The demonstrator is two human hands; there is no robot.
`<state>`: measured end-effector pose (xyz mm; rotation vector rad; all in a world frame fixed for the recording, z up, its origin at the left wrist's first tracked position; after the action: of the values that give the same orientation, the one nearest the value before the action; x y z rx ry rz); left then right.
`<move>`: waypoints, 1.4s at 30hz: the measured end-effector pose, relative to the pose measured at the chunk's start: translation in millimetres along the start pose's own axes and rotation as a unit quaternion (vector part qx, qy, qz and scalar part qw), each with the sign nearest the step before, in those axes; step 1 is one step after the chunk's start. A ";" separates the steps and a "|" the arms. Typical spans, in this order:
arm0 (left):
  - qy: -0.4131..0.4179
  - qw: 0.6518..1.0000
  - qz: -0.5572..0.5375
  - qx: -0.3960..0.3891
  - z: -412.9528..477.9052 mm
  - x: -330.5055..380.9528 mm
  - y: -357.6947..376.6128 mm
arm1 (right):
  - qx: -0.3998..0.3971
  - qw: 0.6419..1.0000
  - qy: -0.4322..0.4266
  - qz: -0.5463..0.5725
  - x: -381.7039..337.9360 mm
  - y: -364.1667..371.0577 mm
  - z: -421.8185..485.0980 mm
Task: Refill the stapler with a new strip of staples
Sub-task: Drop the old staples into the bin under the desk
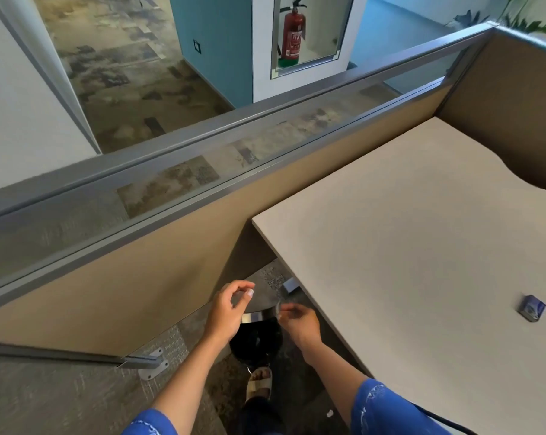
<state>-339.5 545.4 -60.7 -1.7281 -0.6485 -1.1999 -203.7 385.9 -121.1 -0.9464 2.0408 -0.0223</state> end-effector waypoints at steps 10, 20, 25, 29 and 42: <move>0.071 0.997 0.002 0.005 -1.8 60.9 19.0 | -0.012 0.993 -0.100 0.060 -60.2 -23.1 -35.6; 0.144 0.985 0.030 -0.087 -35.1 169.5 95.6 | 0.036 0.956 -0.109 0.271 -89.9 -152.0 -68.7; 0.200 0.967 0.060 -0.146 -77.5 231.4 168.0 | 0.138 0.879 -0.056 0.453 -71.1 -267.1 -78.6; 0.255 0.948 0.058 -0.182 -117.9 276.5 223.4 | 0.215 0.818 -0.030 0.533 -39.7 -358.1 -83.2; 0.362 0.878 0.085 -0.301 -251.7 338.3 368.0 | 0.389 0.879 -0.071 0.266 90.7 -552.3 -122.1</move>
<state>-21.6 130.8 140.0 -1.5669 0.3661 -1.8916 17.2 -102.4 81.0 0.1205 1.8328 -0.4309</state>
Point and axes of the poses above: each hand's wrist, its own z-axis towards the middle knuckle, its own y-axis out of the palm, x = y × z, the point moved 10 cm from there along z, towards the middle knuckle, and after that the axes turned 10 degrees about x, right-handed, at the moved point
